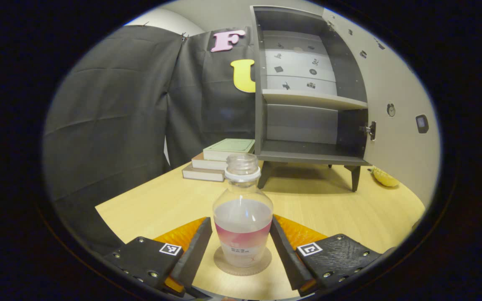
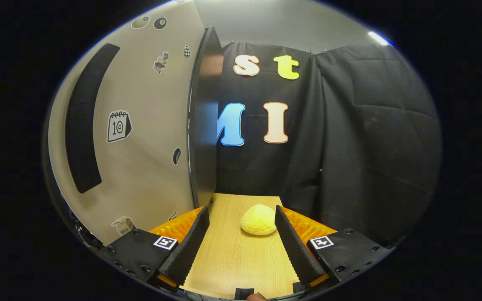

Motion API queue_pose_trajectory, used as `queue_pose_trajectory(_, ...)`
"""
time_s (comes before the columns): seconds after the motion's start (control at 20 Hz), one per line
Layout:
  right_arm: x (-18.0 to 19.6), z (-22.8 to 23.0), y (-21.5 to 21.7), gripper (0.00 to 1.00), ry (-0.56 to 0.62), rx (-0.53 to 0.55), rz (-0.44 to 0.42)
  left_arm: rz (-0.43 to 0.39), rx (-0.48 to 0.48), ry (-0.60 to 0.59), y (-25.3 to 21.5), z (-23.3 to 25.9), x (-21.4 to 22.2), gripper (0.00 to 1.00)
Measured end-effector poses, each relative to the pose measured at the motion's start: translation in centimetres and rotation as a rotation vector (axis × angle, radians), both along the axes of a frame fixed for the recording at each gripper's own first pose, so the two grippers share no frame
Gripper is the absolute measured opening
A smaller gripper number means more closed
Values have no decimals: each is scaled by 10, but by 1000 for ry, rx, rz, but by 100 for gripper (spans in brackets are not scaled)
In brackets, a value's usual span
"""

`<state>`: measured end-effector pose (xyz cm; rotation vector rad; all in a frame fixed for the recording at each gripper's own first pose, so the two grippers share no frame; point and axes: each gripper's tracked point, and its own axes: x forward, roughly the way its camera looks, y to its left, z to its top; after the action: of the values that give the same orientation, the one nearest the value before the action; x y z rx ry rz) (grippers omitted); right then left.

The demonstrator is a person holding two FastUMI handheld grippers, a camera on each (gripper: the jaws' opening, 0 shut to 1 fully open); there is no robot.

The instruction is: Open the cabinet door with the right hand, grasp the bottle in the cabinet with the left hand and place it on the coaster, then close the cabinet door with the right hand.

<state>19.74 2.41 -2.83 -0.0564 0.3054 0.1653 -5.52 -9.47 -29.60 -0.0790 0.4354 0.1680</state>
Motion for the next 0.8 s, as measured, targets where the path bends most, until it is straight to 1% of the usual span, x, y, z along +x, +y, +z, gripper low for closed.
queue_pose_trajectory(0.05,0,1,0,99,-1,2,1,-2,6,-6,-1,7,-2,82)
queue_pose_trajectory(0.1,1,2,-1,99,-3,5,3,-5,12,-13,-2,16,-4,82)
queue_pose_trajectory(0.15,1,4,-1,95,-8,8,8,-5,20,-25,-3,26,-4,84)
queue_pose_trajectory(0.2,1,9,-1,99,-16,12,14,-3,27,-35,-2,36,-5,84)
queue_pose_trajectory(0.25,1,12,0,95,-25,18,20,3,35,-46,0,47,-7,84)
queue_pose_trajectory(0.3,1,17,0,99,-34,27,28,21,49,-56,5,60,-9,84)
queue_pose_trajectory(0.4,2,26,5,99,-46,52,53,59,69,-88,15,91,-10,84)
queue_pose_trajectory(0.45,3,31,7,99,-51,67,69,71,73,-104,17,108,-9,82)
queue_pose_trajectory(0.5,3,38,10,99,-59,83,85,79,81,-123,20,127,-8,82)
queue_pose_trajectory(0.55,3,45,12,95,-67,96,96,81,93,-147,22,147,-5,82)
queue_pose_trajectory(0.6,3,51,13,99,-76,103,104,79,105,-169,24,166,-3,82)
queue_pose_trajectory(0.75,0,70,22,99,-100,123,132,70,134,-218,30,215,2,82)
queue_pose_trajectory(0.8,-3,75,26,94,-100,131,146,68,137,-231,31,228,4,82)
